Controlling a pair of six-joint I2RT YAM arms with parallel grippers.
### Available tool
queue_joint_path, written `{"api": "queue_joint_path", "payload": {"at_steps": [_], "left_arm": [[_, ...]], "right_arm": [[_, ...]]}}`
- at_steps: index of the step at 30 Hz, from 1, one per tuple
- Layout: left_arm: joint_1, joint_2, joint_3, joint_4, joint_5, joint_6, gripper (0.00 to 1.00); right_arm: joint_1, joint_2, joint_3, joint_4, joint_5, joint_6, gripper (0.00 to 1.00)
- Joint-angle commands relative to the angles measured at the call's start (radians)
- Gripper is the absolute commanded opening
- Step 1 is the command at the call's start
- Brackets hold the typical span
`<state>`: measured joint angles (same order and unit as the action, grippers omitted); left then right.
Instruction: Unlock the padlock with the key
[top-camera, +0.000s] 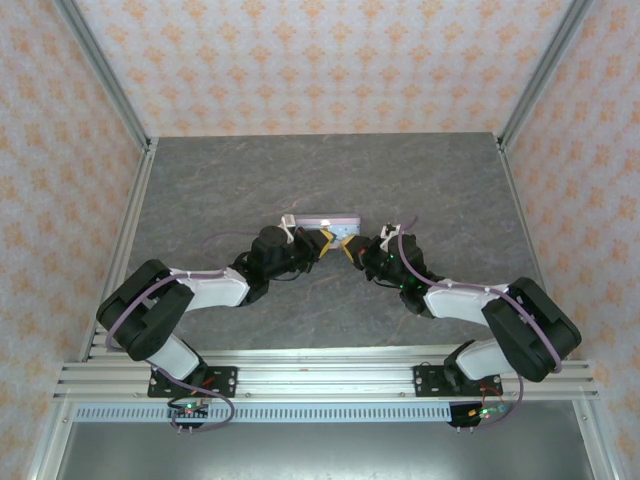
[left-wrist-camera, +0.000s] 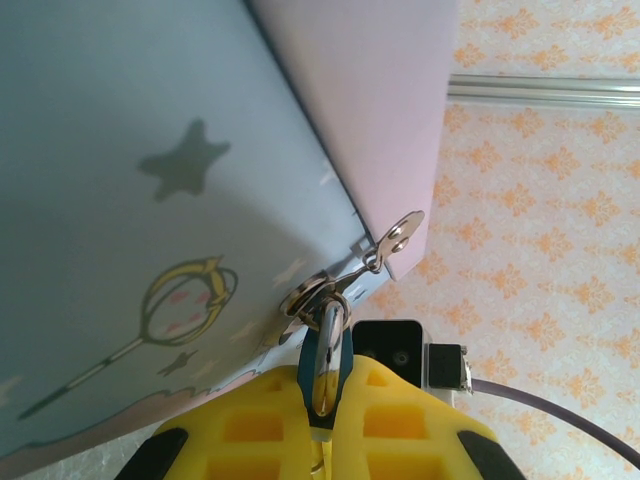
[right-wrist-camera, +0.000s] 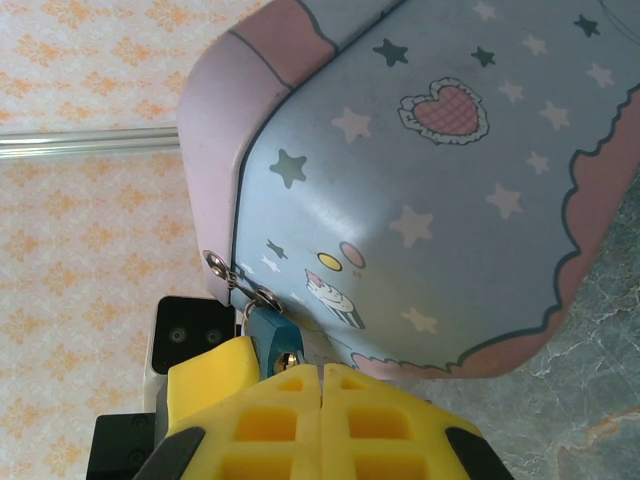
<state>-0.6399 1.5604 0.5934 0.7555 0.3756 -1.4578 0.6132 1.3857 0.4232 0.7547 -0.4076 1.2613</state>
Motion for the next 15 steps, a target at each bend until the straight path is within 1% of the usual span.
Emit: {"api": "queue_joint_path", "payload": {"at_steps": [1,15], "left_arm": [[-0.018,0.025,-0.001,0.001,0.000,0.009,0.00],[-0.023,0.035,0.002,0.004,-0.004,0.008,0.00]], "right_arm": [[0.015,-0.028,0.040,0.026,0.004,0.011,0.00],[0.015,-0.056,0.043,-0.002,0.007,0.006,0.00]]}}
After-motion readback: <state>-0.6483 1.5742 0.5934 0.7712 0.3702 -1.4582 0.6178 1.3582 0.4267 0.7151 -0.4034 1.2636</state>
